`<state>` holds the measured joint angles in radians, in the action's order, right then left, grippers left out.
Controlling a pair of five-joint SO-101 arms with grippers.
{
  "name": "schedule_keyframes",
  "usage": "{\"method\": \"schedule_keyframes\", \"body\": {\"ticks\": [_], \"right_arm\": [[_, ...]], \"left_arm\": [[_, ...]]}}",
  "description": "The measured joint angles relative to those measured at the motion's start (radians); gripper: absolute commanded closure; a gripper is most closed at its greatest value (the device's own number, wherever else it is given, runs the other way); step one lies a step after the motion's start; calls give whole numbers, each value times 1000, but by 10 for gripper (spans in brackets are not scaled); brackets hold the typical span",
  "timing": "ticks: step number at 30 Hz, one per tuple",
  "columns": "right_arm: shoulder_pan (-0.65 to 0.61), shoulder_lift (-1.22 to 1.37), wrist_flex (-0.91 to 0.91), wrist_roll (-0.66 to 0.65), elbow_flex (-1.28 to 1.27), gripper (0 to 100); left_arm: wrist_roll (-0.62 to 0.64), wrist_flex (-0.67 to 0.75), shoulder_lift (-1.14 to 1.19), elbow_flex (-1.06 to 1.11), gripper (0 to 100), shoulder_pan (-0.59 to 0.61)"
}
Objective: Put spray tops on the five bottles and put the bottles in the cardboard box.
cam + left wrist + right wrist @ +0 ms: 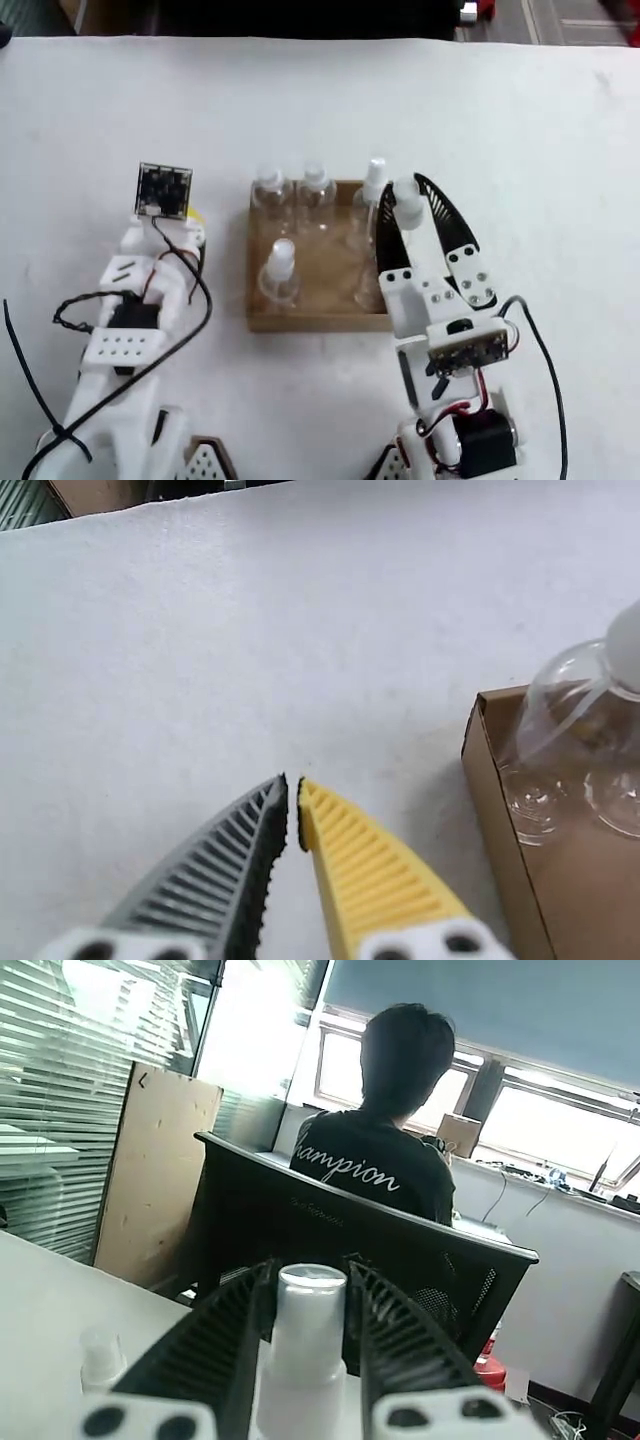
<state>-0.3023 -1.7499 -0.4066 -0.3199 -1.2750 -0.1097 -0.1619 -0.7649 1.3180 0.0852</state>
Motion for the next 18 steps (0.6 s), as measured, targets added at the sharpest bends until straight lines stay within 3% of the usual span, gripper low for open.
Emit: {"method": "schedule_keyframes", "body": {"ticks": [15,18], "right_arm": [[-29,-9,0,0,-78,976],[-31,-9,0,0,-78,906]], "left_arm": [[0,0,0,0,976,0],[0,0,0,0,976,0]]}}
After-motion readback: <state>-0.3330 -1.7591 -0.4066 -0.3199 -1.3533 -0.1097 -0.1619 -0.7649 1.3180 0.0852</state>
